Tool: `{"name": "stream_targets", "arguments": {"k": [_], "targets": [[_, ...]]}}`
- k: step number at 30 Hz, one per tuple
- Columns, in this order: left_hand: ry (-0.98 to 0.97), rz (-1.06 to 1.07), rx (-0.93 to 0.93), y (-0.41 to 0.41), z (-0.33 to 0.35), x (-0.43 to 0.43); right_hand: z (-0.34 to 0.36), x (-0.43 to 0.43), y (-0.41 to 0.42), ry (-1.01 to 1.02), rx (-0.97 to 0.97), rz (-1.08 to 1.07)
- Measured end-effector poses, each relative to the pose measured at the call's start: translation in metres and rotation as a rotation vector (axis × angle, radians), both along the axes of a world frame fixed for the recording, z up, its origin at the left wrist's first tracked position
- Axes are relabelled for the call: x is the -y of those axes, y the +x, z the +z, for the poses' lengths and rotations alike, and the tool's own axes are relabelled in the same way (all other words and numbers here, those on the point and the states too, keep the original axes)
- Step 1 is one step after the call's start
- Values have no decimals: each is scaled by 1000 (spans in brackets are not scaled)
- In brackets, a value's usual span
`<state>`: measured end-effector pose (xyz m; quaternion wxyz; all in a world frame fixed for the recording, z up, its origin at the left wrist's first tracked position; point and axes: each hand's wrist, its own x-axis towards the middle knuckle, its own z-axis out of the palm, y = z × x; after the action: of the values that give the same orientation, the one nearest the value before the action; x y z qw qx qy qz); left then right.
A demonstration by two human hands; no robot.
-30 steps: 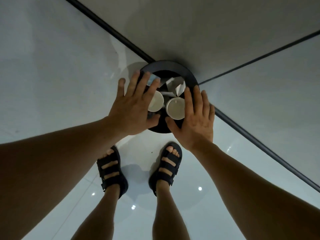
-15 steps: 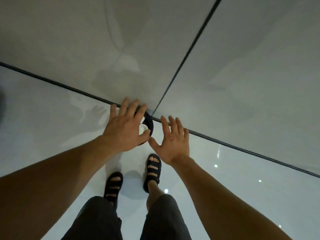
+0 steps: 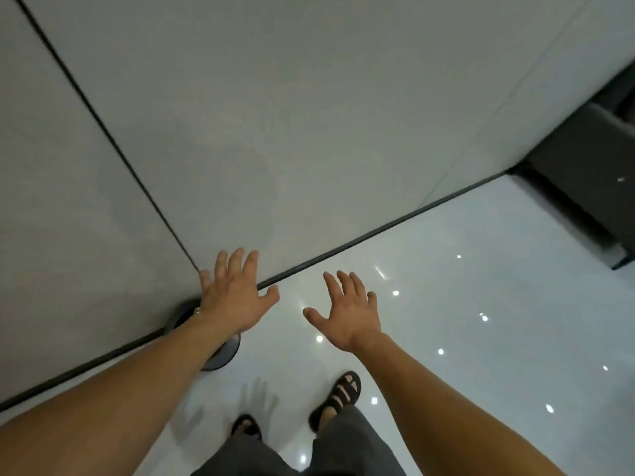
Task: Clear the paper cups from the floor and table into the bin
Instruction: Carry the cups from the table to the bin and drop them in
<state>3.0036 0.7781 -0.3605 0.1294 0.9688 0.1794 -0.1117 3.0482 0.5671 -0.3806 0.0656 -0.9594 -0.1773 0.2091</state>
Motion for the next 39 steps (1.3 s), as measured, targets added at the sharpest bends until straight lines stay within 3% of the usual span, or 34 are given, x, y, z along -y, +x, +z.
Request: {"name": "stream_targets", "arguments": {"k": [8,19,28,39], "targets": [[93,-399,64,65,59,177,40,189,-18,122,88,-455],[88,-891,158,91,92,512,68,485,-76,170,177,-956],[37,-1213,152,105,65,713,53,628,-116,176,134,-1274],[-89,-1516,157,179,62,954,62,818,-82,32,134,-1575]]}}
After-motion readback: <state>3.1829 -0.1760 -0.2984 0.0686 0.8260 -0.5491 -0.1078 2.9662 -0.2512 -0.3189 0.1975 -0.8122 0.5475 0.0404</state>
